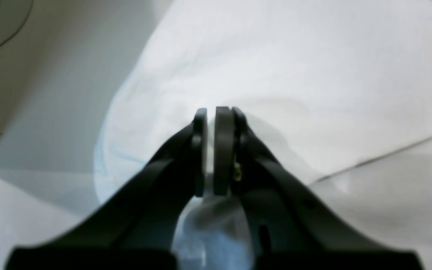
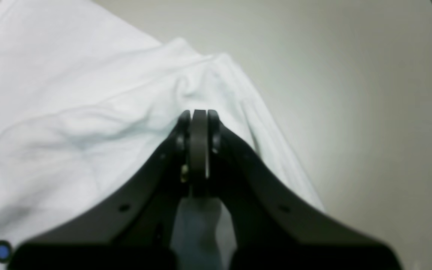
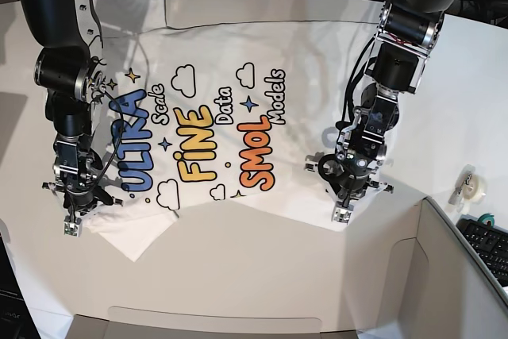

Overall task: Layout the t-shirt on the table in an organized manner, then fold the t-shirt properly
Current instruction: 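Grasp the hem with both grippers and pull it taut away from the collar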

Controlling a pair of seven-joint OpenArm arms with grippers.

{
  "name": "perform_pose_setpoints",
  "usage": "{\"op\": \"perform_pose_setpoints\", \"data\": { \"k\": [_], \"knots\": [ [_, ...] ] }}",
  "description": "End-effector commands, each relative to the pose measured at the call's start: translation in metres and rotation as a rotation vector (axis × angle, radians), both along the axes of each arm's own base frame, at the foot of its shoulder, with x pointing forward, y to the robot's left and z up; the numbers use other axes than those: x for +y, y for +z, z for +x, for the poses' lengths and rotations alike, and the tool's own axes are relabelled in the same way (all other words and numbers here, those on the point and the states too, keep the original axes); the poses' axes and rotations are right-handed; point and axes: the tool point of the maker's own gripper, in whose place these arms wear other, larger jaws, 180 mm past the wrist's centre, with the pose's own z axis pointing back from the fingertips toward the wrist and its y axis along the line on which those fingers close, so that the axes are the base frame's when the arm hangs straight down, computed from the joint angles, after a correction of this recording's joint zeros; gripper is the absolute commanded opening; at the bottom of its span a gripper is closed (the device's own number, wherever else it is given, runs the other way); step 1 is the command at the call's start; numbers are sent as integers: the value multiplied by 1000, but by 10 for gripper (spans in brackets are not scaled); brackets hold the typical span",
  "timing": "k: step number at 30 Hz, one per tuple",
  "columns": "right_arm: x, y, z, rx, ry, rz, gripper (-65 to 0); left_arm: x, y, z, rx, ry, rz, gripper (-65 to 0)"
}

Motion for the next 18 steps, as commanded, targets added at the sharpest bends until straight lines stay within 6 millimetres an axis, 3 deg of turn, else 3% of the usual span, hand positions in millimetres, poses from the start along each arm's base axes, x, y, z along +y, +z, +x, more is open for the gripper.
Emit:
{"op": "perform_pose_setpoints", "data": {
  "k": [1,5,10,18],
  "knots": [
    [-16,13,3,-14,-26,-20,-650,17,-2,-3,38,38,26,-622],
    [-32,5,-9,6,-51,-30,-650,45,4,-3,9,151,67,-622],
    [-49,-9,-28,40,-101,-59,-650,62,8,-5,-5,204,92,-622],
    [-52,-15,-36,54,-112,-70,-650,64,9,-4,-7,207,94,-622]
  ]
}}
